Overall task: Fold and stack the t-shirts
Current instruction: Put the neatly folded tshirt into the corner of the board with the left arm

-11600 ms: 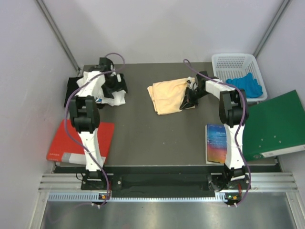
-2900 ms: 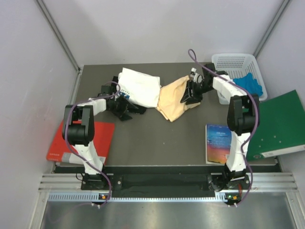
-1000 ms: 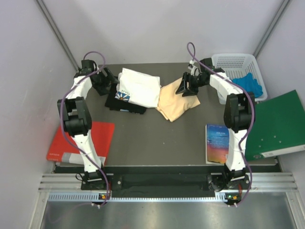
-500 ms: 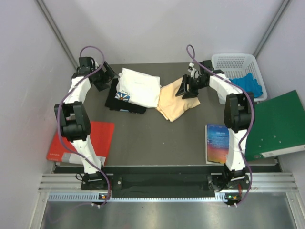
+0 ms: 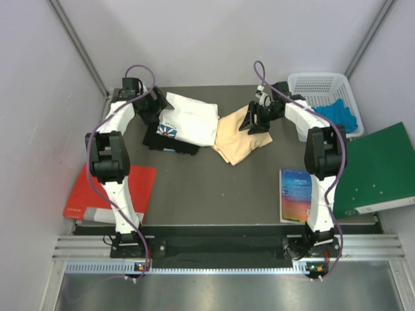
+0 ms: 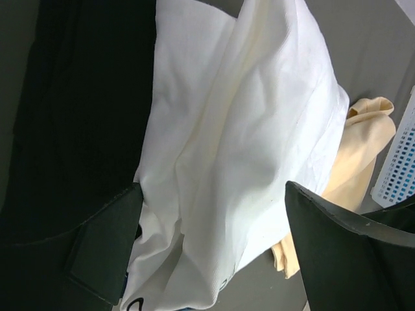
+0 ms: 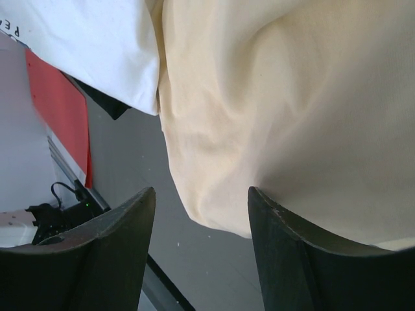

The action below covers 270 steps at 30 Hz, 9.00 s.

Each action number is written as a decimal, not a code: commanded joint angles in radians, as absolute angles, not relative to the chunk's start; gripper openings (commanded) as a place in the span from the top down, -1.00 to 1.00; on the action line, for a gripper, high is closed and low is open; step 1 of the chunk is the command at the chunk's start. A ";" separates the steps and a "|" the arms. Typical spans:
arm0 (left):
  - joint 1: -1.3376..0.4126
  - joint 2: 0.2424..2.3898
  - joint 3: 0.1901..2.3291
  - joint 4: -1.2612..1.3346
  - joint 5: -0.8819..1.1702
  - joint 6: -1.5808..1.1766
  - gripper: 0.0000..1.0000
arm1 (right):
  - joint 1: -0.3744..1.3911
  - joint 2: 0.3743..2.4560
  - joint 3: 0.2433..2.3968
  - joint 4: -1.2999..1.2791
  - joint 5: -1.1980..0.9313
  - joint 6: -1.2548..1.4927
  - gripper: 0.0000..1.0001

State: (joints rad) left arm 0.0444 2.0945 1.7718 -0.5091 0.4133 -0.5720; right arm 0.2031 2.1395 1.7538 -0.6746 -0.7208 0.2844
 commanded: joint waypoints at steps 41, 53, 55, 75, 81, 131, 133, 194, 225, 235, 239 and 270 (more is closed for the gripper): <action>0.095 1.971 1.936 -0.400 0.565 -0.621 1.00 | 0.253 2.103 1.664 -0.572 -0.729 0.348 -0.20; 0.184 2.060 1.856 -0.598 0.656 -0.534 1.00 | 0.253 2.126 1.690 -0.580 -0.730 0.341 -0.21; 0.184 2.094 1.839 -0.644 0.690 -0.505 1.00 | 0.253 2.126 1.692 -0.578 -0.730 0.344 -0.21; 0.146 1.969 1.836 -0.612 0.483 -0.385 -0.98 | 0.262 2.114 1.739 -0.632 -0.602 0.304 -0.20; 0.124 1.772 1.778 -0.629 0.387 -0.383 -0.98 | 0.317 2.197 1.952 -0.753 -0.390 0.209 1.00; -0.583 2.516 2.117 -0.735 0.385 -0.612 1.00 | 0.359 2.275 1.891 -0.756 -0.052 0.156 1.00; -0.578 2.529 2.149 -0.790 0.362 -0.588 1.00 | 0.357 2.273 1.888 -0.761 -0.058 0.158 1.00; -0.020 2.080 2.114 -0.375 1.036 -0.767 1.00 | 0.318 1.868 1.416 -0.561 -0.247 0.325 -0.36; 0.098 2.126 1.849 -1.145 0.348 -0.198 1.00 | 0.327 2.054 1.766 -0.618 -0.448 0.265 -0.40; 0.098 2.036 1.796 -0.991 0.390 -0.252 -0.97 | 0.403 2.246 2.201 -0.666 -0.547 0.324 -0.33; 0.097 1.941 1.766 -0.905 0.440 -0.252 -0.98 | 0.416 2.232 2.174 -0.600 -0.584 0.373 -0.32; 0.097 2.039 1.911 -0.618 0.340 -0.353 -0.98 | 0.446 2.460 2.203 -0.101 -0.735 0.879 -0.36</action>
